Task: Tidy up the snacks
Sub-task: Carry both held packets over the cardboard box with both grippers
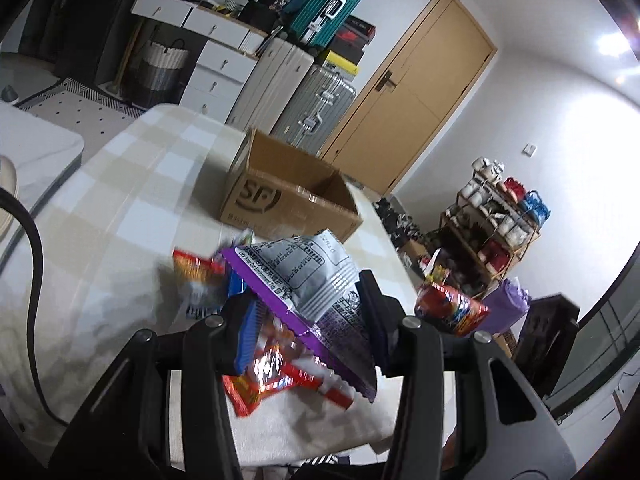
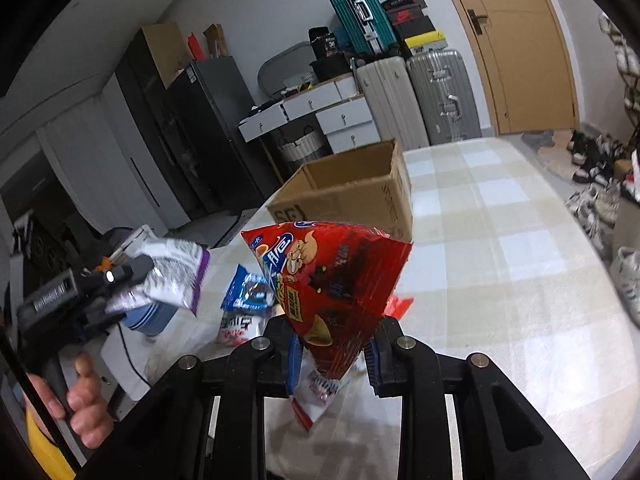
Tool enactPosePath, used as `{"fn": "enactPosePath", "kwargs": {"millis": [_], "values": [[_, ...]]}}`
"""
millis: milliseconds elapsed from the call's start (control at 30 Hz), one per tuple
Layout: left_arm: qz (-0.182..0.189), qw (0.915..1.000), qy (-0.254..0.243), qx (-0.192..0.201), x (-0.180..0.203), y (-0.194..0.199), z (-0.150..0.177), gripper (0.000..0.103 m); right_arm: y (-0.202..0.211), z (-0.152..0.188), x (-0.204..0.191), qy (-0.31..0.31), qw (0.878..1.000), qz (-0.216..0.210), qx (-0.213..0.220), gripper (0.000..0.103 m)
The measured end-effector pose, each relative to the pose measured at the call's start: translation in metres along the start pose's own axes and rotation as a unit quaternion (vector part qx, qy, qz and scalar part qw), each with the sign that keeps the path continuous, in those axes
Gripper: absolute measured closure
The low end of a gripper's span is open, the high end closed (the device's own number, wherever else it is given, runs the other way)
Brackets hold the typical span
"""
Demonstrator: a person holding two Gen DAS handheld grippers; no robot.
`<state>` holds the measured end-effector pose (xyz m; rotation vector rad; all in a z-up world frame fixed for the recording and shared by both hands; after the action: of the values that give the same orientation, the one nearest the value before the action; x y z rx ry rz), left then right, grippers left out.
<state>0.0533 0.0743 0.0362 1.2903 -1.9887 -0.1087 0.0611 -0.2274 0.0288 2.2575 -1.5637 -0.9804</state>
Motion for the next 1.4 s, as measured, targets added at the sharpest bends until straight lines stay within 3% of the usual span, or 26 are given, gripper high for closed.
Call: {"fn": "enactPosePath", "kwargs": {"millis": [300,467,733,1167,1400], "values": [[-0.002,0.9989,0.026,0.039,0.011,-0.007,-0.076,0.061,-0.005,-0.049,-0.029,0.033,0.999,-0.027,0.028,0.077],[-0.010,0.9985,0.032,0.044,0.017,-0.033,-0.104,0.061,-0.019,-0.079,-0.034,0.030,0.998,-0.029,0.039,0.077],[-0.033,0.9984,0.010,0.045,0.020,-0.092,-0.148,0.061,-0.075,-0.120,-0.033,0.036,0.999,-0.027,0.017,0.077],[-0.044,0.9989,-0.007,0.011,-0.007,-0.189,-0.175,0.061,-0.173,-0.148,-0.010,0.013,0.999,0.008,-0.039,0.077],[-0.049,0.9986,-0.004,-0.019,-0.028,-0.240,-0.173,0.061,-0.190,-0.145,-0.008,0.026,0.999,0.027,-0.037,0.077]]}}
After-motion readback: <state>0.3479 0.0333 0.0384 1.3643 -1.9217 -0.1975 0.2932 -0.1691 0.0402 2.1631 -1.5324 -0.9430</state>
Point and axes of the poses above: each gripper's, at about its wrist camera, not at the fingertips, and y roughly against the way its jaws point, x to its right, z to its underside, the point moved 3 cm from there along -y, roughly the way its jaws point, and after that the axes turned 1 degree about -y, right-handed, at the moved point
